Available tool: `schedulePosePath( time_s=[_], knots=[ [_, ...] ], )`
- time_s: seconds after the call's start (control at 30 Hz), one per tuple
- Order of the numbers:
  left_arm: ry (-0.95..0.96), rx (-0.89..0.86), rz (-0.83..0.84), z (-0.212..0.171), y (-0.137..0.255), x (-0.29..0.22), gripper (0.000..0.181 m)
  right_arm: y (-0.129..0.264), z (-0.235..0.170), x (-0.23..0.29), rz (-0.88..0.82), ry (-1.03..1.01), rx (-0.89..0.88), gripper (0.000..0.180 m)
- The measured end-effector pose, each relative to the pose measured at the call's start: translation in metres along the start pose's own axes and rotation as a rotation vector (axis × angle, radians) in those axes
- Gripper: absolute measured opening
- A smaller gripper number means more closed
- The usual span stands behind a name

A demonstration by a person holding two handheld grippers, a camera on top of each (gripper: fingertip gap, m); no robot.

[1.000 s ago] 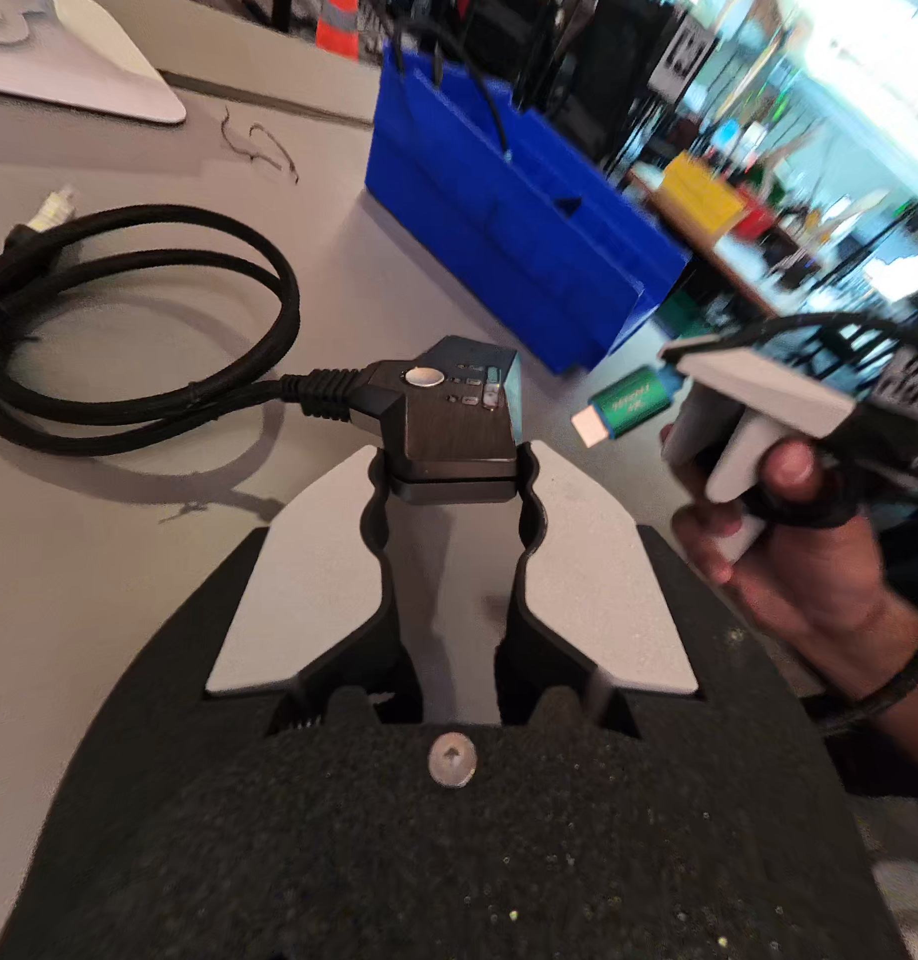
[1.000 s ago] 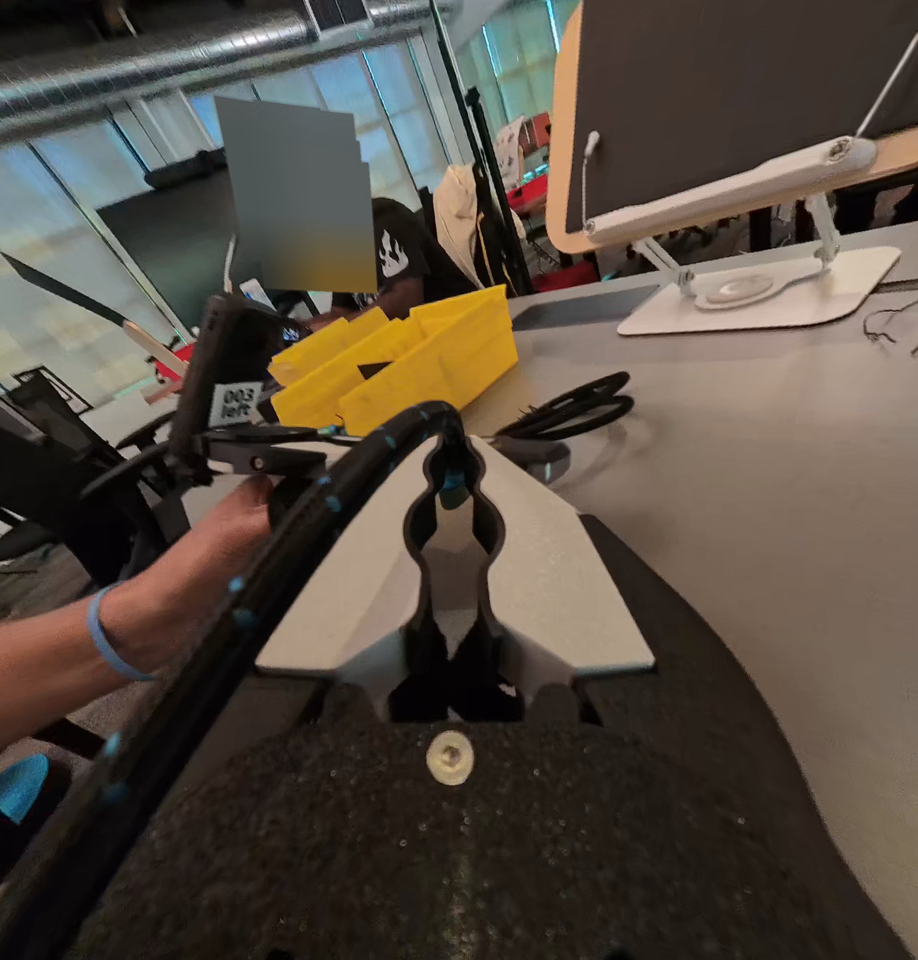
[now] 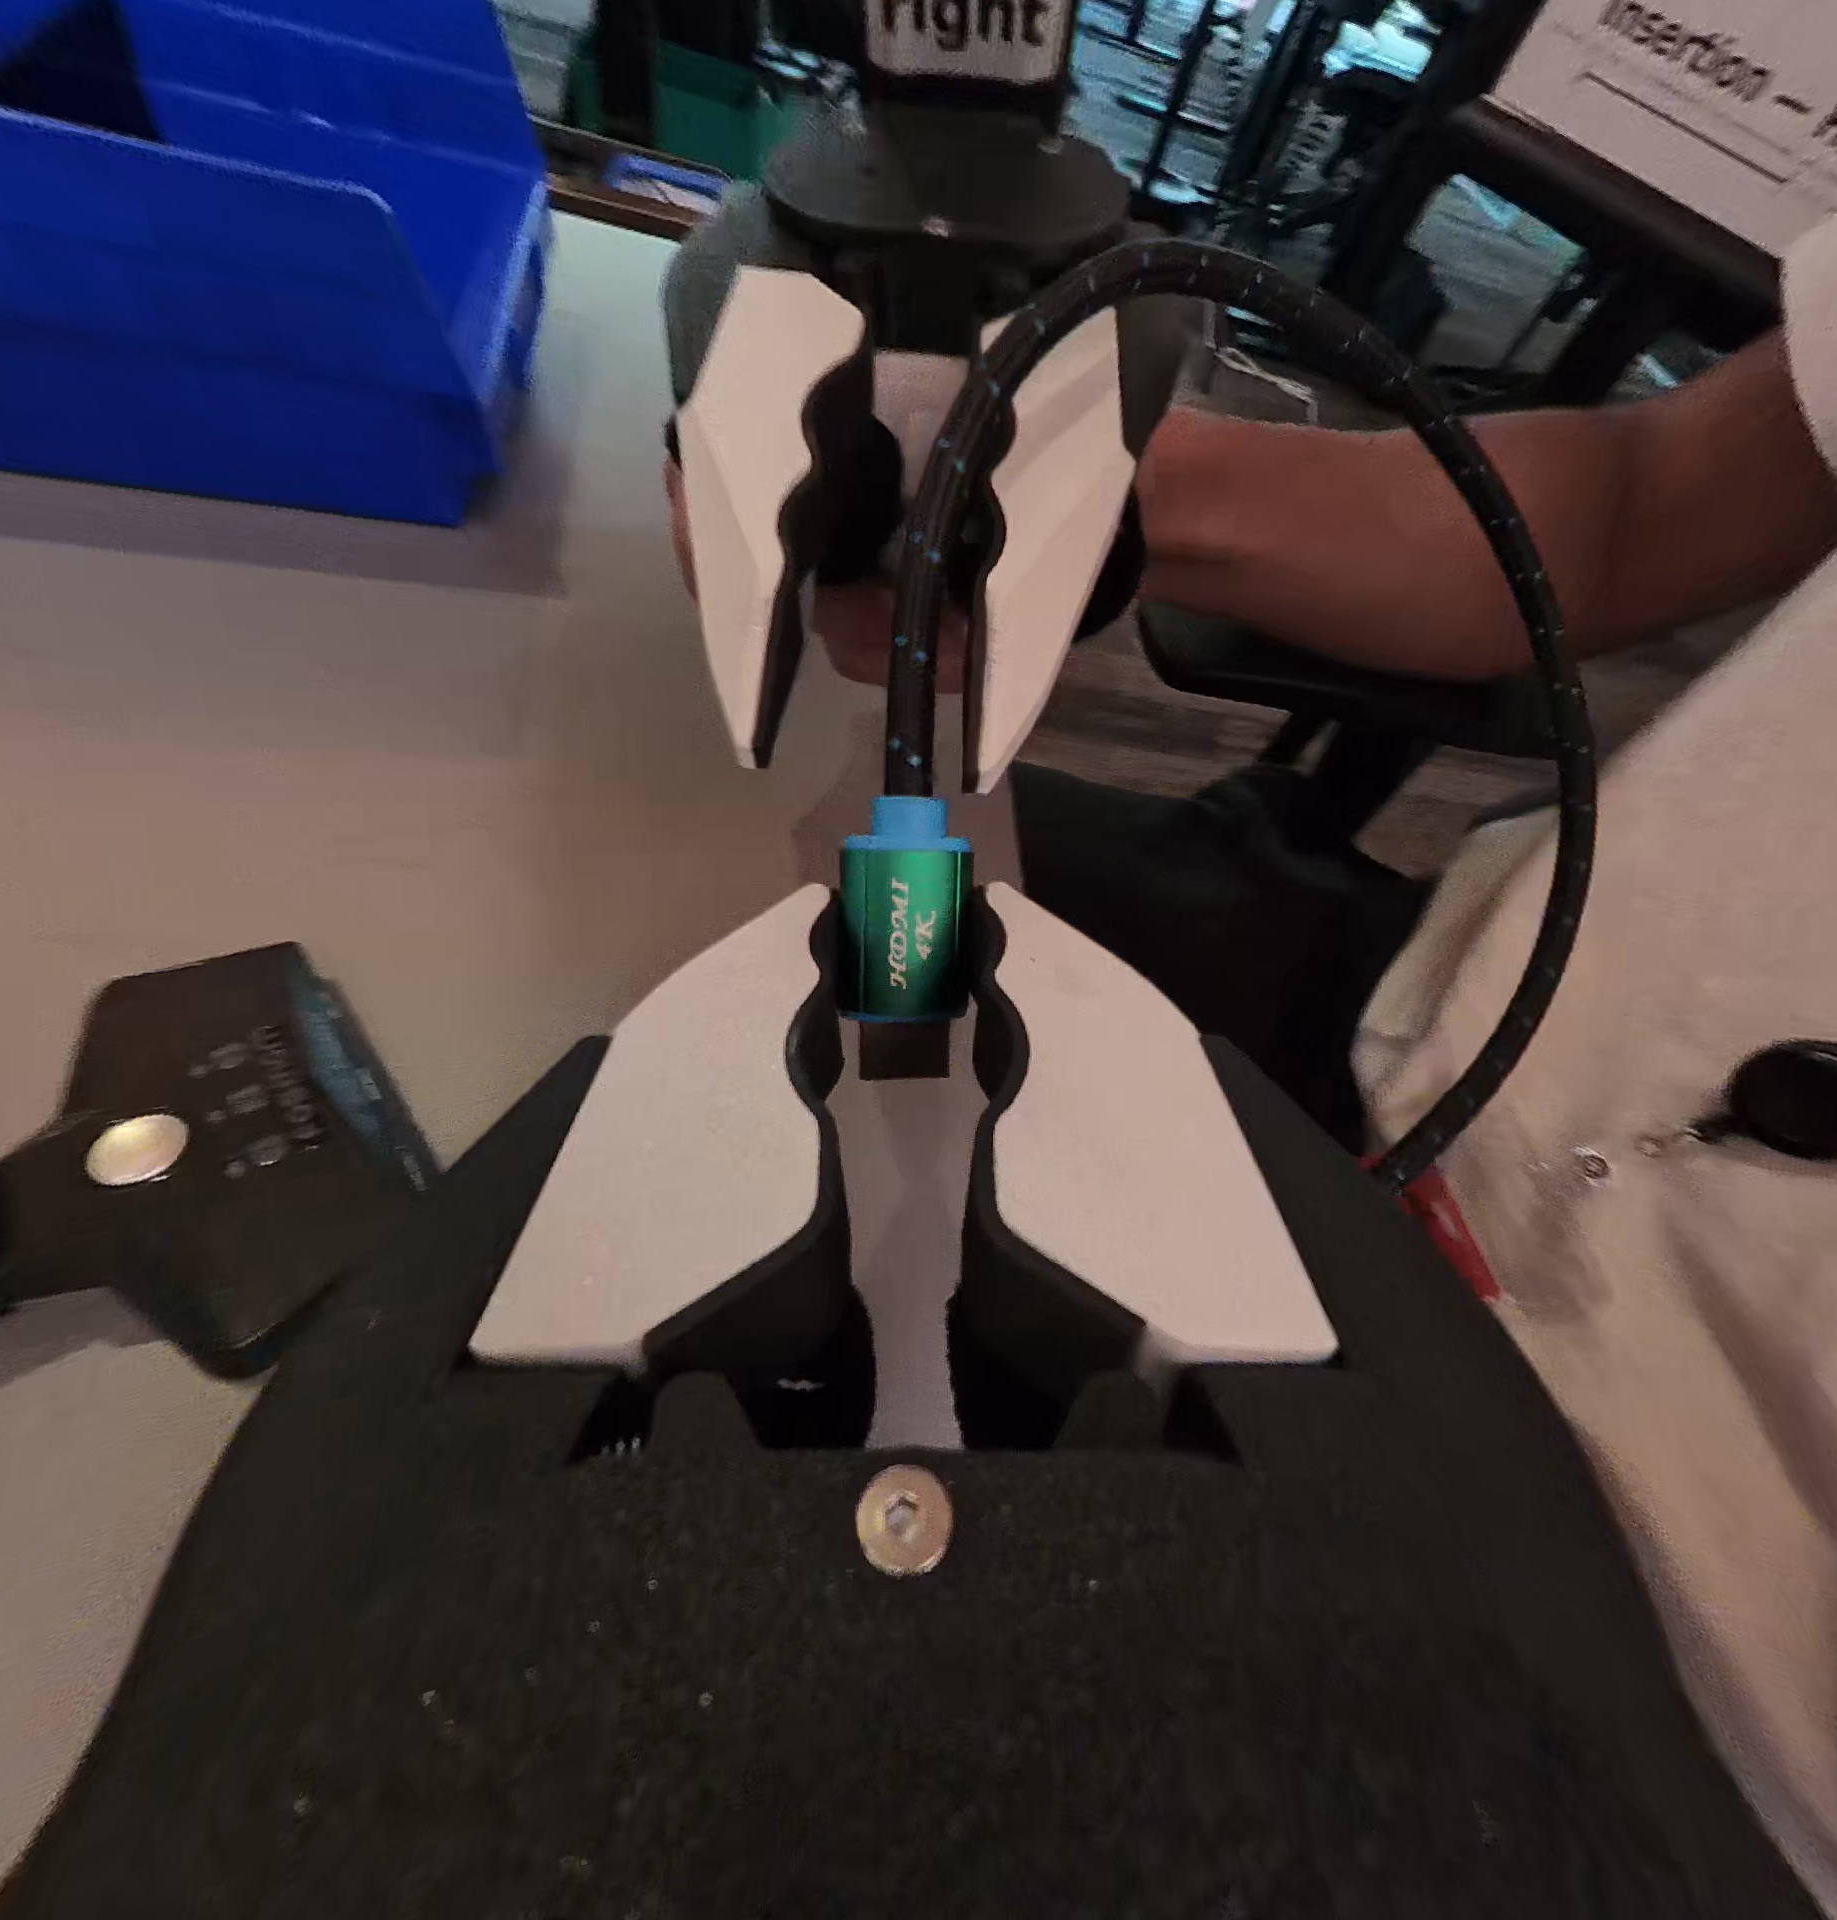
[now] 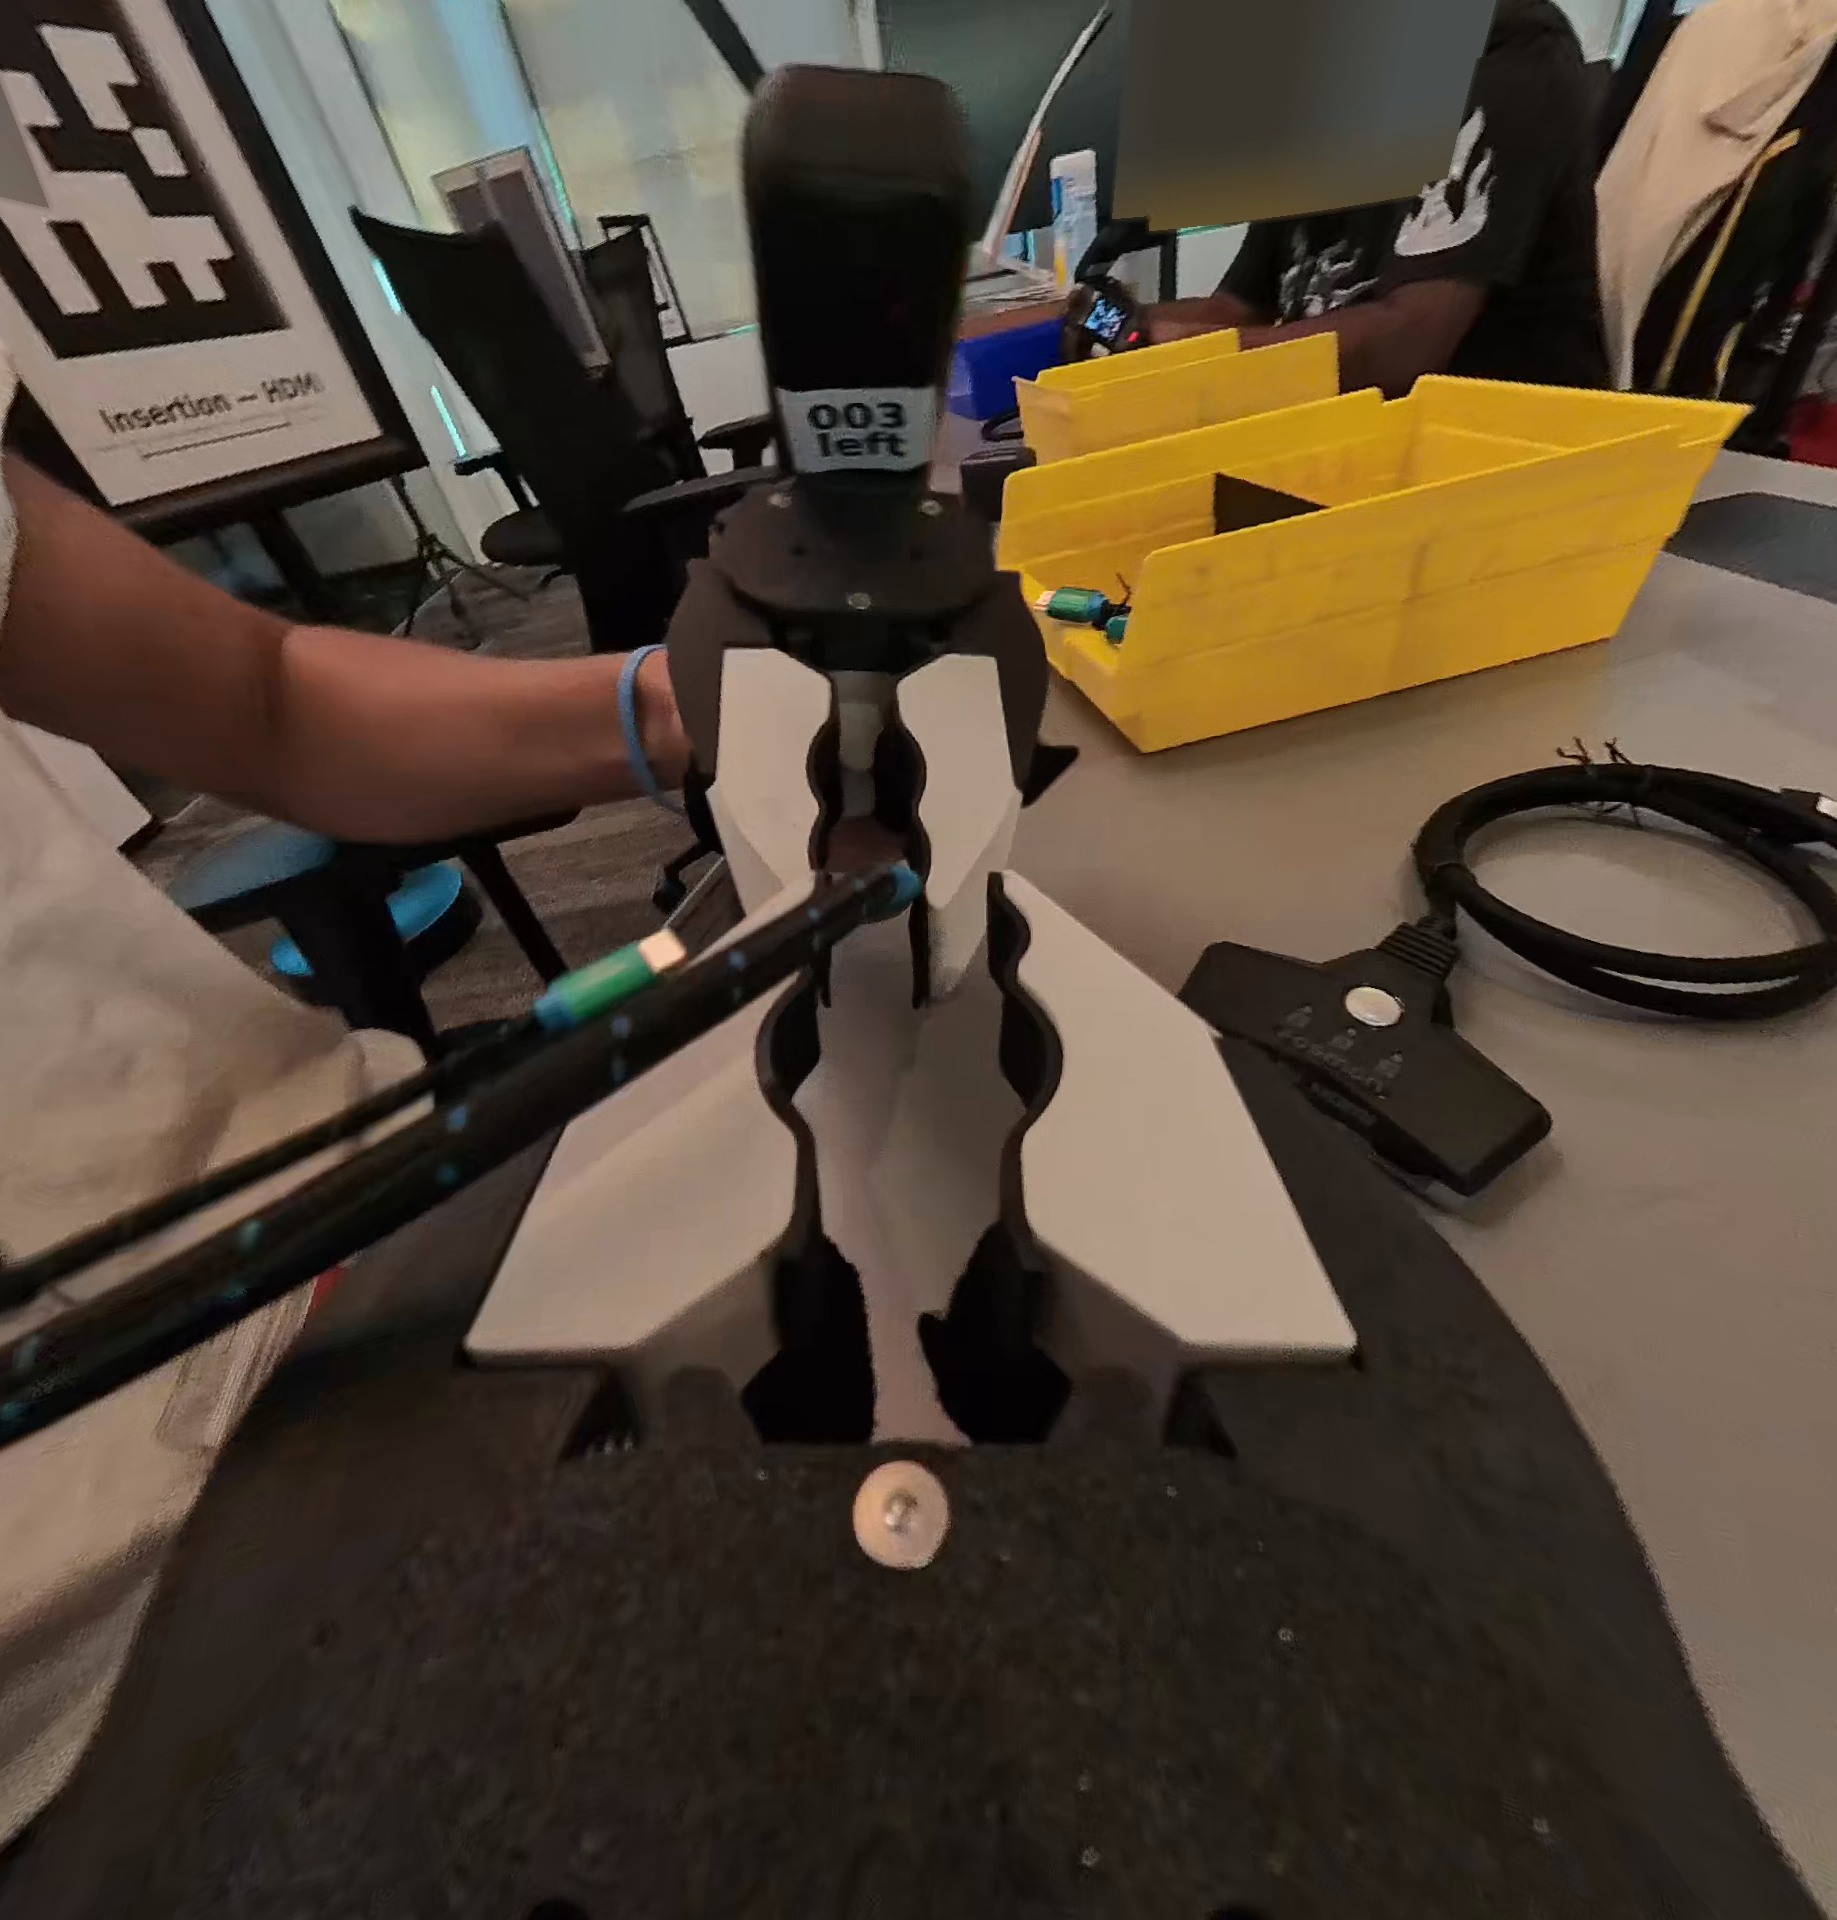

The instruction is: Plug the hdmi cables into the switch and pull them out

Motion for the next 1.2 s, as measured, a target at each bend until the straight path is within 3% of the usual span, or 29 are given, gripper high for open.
schedulePosePath(
  time_s=[0.17, 0.43, 1.2],
  knots=[
    [0.029, 0.028, -0.071, -0.004, -0.006, -0.002, 0.021, -0.007, -0.002, 0.008, 0.068, 0.032, 0.049, 0.028],
    [0.051, 0.044, -0.078, -0.007, -0.006, 0.001, 0.021, -0.010, -0.003, 0.011, 0.029, 0.037, 0.125, 0.010],
    [0.087, 0.088, -0.128, -0.012, -0.007, 0.003, 0.021, -0.010, -0.007, 0.015, 0.041, 0.058, 0.164, 0.013]
  ],
)
Point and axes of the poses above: each gripper's, where its closed fingertips meet, y back along the fingers, z out of its top, x = y × z across the jaws, the point moved 10 cm from there along y, back along the fingers, and after that the axes turned 7 degrees about -x, right-handed, at the moved point
